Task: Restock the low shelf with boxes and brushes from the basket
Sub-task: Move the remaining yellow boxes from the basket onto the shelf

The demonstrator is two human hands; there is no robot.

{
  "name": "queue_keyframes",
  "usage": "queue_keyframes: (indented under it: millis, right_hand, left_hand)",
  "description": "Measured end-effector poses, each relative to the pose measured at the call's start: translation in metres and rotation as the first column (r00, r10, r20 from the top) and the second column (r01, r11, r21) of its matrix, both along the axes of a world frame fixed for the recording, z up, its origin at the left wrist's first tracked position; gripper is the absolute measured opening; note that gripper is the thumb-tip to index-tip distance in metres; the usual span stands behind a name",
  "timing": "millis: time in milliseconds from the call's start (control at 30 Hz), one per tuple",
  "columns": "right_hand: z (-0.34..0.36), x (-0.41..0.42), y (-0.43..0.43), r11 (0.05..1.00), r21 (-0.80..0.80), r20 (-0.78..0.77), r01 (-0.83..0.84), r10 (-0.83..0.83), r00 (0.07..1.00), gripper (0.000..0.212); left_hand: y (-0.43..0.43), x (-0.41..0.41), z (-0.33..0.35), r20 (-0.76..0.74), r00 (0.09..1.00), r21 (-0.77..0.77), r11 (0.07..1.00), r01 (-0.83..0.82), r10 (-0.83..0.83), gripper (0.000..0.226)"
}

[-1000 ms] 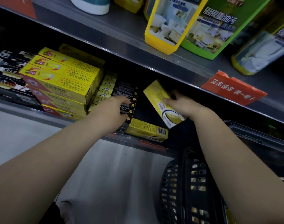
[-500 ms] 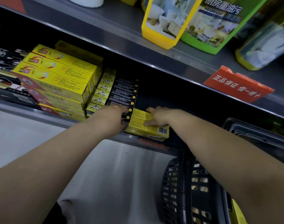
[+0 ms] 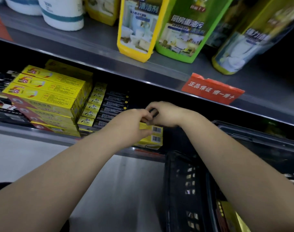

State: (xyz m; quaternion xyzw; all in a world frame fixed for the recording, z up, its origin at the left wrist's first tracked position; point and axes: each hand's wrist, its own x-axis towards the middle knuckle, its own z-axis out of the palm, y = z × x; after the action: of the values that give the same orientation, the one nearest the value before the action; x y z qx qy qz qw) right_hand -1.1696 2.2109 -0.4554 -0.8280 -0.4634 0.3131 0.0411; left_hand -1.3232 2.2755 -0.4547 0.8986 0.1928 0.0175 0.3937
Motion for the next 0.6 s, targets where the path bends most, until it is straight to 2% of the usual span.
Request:
queue_keyframes:
  millis: [100,200,333,433,567,600]
  right_hand:
    - [0.040,-0.004,-0.052,0.981,0.155,-0.125,0.117,-0.098,0.987,0.033]
    - [0.066,-0.003,-0.118,0.931,0.280,-0.203,0.236,-0.183,0.962,0.023]
    - [0.080,0.004,-0.206,0.805,0.390,-0.357,0.448,-0.316,0.879,0.019]
    - [0.059,0.016,-0.267,0.777,0.314,-0.326,0.546,-0.452,0.830,0.017]
    - [-0.012,0.024,-0.340,0.793,0.023,-0.225,0.608,-0.589,0.776,0.011]
    - [-0.030,0.025,-0.354,0.804,-0.070,-0.182,0.590,-0.592,0.785,0.017]
  left_hand:
    - [-0.025,0.010,0.015,0.096,0.995,-0.055,0.998,0.023,-0.018,0.030]
    - [-0.054,0.018,0.024,0.128,0.986,0.024,0.995,0.101,-0.104,0.028]
    - [-0.092,0.023,0.035,0.173,0.958,0.116,0.971,0.211,-0.229,0.024]
    - [-0.124,0.029,0.039,0.226,0.922,0.171,0.945,0.279,-0.313,0.021]
    - [-0.175,0.045,0.033,0.223,0.861,0.252,0.880,0.402,-0.457,0.020]
    - [-0.186,0.049,0.030,0.206,0.847,0.270,0.861,0.432,-0.489,0.021]
